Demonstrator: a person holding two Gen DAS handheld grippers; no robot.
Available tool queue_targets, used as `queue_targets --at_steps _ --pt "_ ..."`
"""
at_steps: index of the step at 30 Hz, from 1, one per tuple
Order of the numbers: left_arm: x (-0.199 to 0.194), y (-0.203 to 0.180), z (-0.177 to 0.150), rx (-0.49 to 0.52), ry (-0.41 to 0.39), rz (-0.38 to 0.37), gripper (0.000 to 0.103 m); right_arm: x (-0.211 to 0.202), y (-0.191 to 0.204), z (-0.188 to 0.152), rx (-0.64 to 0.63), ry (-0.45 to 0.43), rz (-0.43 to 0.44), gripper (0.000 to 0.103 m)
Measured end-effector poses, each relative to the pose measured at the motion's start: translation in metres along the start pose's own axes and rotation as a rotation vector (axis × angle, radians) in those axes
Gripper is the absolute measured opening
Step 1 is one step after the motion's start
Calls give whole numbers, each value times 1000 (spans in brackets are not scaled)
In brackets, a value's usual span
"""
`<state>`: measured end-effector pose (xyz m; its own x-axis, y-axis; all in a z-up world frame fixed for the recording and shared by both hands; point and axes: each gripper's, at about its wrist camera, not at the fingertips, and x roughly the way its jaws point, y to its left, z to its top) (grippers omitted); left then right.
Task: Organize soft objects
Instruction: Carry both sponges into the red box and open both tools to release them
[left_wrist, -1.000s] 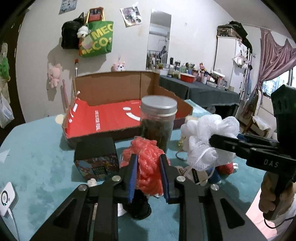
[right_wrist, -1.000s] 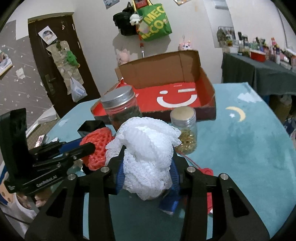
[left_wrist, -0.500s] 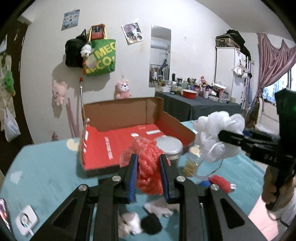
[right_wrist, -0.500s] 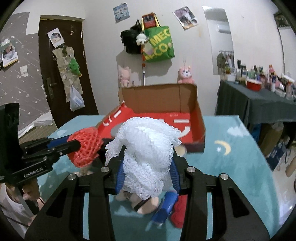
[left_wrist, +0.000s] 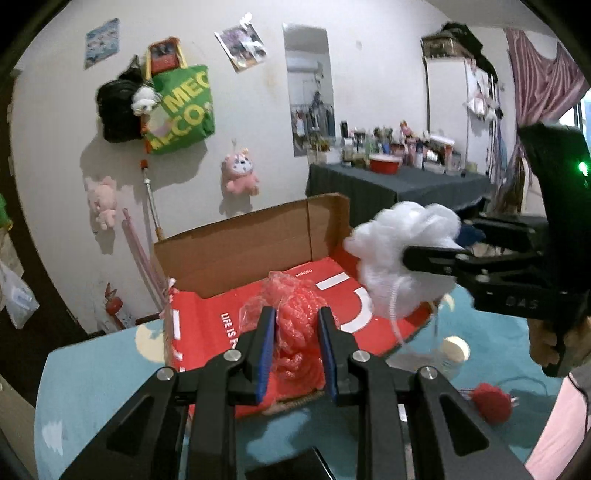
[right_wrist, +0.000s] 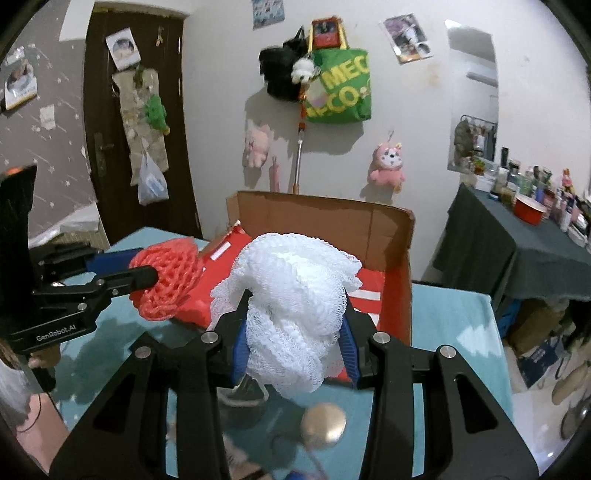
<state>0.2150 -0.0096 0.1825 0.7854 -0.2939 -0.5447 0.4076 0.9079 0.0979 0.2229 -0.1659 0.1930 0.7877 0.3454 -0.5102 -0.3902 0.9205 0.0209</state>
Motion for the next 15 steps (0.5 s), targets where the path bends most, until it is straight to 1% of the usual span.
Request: queue_targets --at_steps 5,6,7,9,11,15 --pt "55 12 21 18 85 -9 25 57 -9 26 -41 73 -33 39" --pt "65 15 24 20 103 -6 25 70 -12 31 -45 91 -40 39" --pt "80 18 27 31 126 15 25 87 -15 35 -49 120 -44 39" --pt "103 22 32 50 160 36 25 114 -22 42 -42 165 -53 39" --pt "120 26 35 61 188 36 25 142 -29 48 -32 209 -64 39" --pt "156 40 39 34 235 31 25 187 -42 54 -3 281 -76 39"
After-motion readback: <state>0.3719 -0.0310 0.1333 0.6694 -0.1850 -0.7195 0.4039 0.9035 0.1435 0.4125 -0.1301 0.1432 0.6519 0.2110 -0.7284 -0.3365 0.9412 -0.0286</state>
